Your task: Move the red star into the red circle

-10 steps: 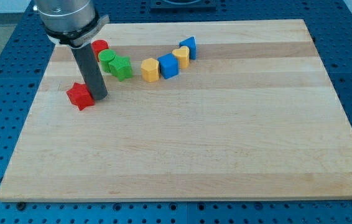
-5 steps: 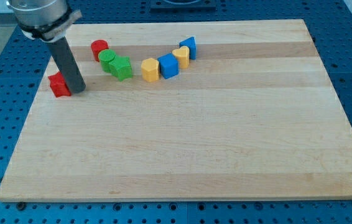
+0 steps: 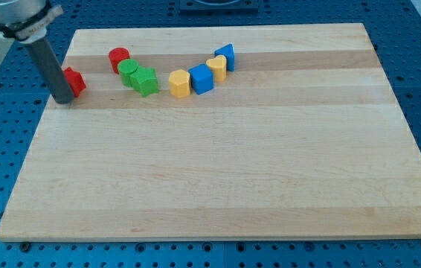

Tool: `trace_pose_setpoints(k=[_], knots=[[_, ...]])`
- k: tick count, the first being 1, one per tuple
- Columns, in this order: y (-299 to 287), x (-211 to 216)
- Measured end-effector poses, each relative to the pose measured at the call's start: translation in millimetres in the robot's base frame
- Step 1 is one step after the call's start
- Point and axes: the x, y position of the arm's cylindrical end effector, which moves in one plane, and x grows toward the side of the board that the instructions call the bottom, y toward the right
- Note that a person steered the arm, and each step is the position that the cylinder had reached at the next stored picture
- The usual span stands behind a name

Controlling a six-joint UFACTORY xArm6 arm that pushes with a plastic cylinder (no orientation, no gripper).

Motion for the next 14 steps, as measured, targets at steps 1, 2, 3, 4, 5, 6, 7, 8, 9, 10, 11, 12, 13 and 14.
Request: trace_pose_setpoints(k=[1, 2, 3, 4, 5, 6, 7, 8, 9, 10, 11, 12, 13, 14], knots=[[-0.8, 3.6], [0.1, 8.1], [-5.4, -37.6], [-7.8, -83.0], [-7.8, -77.4], [-23.6, -60.6], [-24.9, -77.8], [-16.7, -105.4], [7.1, -118.7], [10.2, -120.6], [-19.0, -125.4], [-21.6, -142.4], [6.6, -142.7], [36.6, -142.7]])
